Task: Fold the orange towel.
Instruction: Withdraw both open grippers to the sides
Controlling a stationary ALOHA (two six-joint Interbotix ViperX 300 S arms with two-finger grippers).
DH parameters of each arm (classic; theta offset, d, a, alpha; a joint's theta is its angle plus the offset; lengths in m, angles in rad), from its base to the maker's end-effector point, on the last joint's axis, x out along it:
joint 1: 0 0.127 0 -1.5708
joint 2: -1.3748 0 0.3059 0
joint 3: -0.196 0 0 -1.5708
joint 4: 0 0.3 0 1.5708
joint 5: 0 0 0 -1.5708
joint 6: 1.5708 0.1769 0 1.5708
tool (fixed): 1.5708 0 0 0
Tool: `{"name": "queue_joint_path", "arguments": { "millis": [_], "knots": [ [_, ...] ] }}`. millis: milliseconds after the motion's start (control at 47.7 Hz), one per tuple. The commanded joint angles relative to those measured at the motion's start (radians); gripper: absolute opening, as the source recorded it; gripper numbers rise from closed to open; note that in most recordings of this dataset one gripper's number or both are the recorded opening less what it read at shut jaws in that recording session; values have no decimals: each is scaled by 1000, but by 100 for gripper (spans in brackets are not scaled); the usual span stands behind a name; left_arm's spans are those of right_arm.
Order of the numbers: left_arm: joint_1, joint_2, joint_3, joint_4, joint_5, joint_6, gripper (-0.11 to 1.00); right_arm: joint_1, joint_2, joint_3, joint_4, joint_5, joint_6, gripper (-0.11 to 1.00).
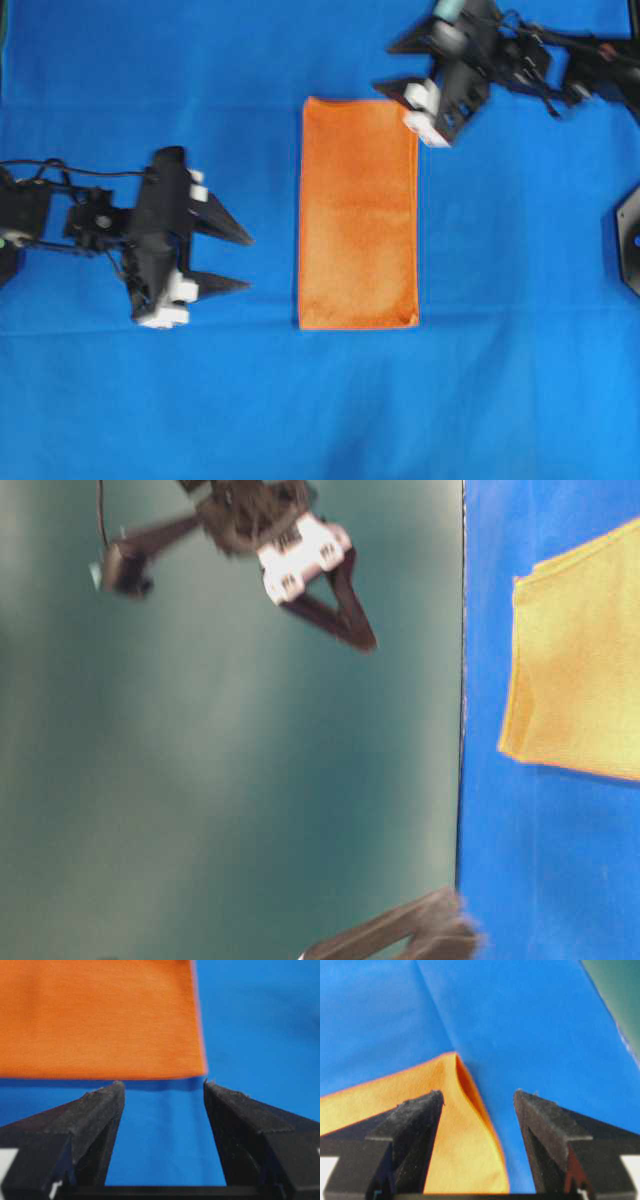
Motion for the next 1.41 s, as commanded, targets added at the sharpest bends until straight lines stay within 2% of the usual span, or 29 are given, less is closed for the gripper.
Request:
{"name": "queue_joint_path", "arguments": {
  "millis": [0, 231, 503, 923, 1091, 1217, 1385],
  "knots": [
    [35, -60, 32, 2, -80, 3, 57, 5, -91, 54, 14, -48, 15, 62],
    [130, -123, 114, 3, -219, 20, 57, 71, -304, 230, 20, -110, 77, 62],
    [186, -149, 153, 5, -265, 58, 57, 178, -410, 327, 20, -129, 123, 62],
    [195, -149, 152, 3, -264, 58, 57, 178, -376, 327, 20, -160, 121, 62],
    [206, -121, 121, 3, -270, 58, 57, 166, -373, 318, 21, -173, 123, 62],
    [241, -52, 60, 3, -262, 60, 57, 114, -325, 291, 21, -184, 121, 62],
    [305, 89, -54, 3, -233, 64, 57, 28, -190, 235, 18, -170, 114, 62]
  ]
}}
